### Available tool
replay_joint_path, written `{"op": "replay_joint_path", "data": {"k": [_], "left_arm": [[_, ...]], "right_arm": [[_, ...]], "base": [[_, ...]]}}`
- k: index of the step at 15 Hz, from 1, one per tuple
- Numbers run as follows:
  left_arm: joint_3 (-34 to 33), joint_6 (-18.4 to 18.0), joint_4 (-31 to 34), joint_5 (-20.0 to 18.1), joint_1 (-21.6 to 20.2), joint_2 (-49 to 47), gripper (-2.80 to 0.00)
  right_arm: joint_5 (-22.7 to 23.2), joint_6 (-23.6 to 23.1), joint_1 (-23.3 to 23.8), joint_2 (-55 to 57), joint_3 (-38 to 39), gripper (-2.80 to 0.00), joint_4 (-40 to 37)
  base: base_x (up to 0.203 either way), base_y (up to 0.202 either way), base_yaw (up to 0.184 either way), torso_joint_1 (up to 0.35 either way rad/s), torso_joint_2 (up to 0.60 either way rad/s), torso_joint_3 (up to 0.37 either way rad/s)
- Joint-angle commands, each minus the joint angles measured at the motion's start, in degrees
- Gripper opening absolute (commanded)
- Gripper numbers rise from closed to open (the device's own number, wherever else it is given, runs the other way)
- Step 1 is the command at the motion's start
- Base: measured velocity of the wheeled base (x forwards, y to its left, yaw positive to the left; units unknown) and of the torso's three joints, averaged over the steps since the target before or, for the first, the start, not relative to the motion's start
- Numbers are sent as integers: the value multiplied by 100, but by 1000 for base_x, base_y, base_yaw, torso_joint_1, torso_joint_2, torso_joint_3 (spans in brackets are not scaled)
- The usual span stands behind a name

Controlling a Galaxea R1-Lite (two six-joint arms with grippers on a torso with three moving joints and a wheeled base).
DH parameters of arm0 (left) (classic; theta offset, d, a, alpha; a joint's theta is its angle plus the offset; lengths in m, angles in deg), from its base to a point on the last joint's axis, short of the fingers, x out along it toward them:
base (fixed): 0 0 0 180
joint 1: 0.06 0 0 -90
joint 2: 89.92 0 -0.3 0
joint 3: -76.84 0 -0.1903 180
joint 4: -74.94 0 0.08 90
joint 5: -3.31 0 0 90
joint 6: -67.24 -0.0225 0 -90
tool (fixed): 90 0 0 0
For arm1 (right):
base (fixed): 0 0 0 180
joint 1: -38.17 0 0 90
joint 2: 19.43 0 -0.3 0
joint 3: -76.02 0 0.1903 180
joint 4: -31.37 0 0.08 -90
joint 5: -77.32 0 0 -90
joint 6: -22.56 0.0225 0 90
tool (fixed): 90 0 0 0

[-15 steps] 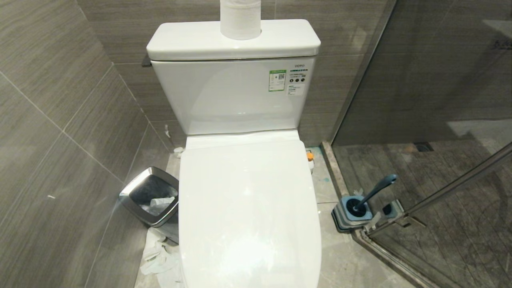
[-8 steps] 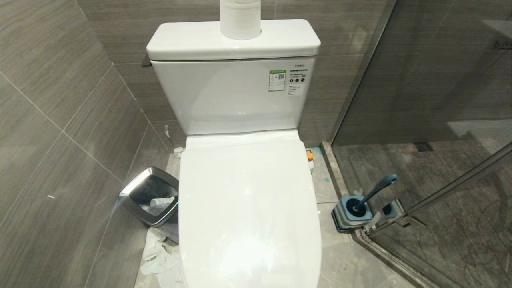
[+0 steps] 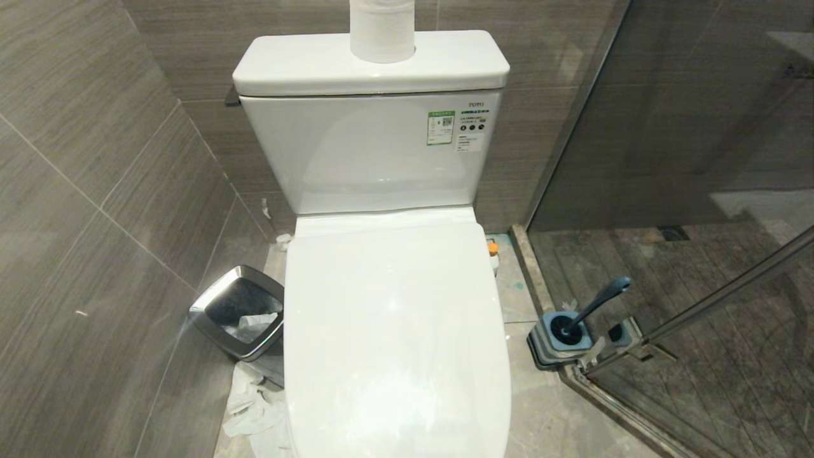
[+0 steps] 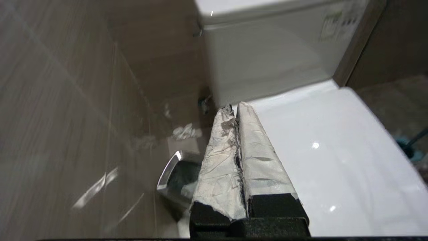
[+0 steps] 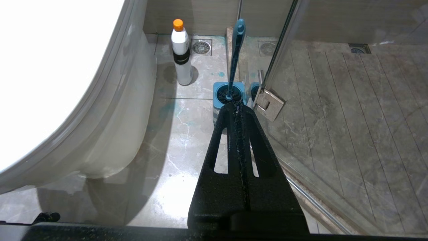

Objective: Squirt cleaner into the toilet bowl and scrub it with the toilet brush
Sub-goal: Use the left hand to lift the toilet lid slightly

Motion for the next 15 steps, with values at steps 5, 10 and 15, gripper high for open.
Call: {"op": "replay_joint_path", "data": {"k": [5, 10, 15], "left_arm": [[1394, 1080, -907, -719, 558, -2682, -280], [1364, 1199, 876, -2482, 544, -2755, -280], [1999, 3310, 1369, -2909, 710, -3666, -280]], "right_arm": [[0, -2, 0, 0, 1, -280, 4], [0, -2, 0, 0, 1, -280, 4], [0, -2, 0, 0, 1, -280, 4]], "base": [[0, 0, 0, 0, 0, 0], [0, 0, 0, 0, 0, 0], [0, 0, 0, 0, 0, 0]]}}
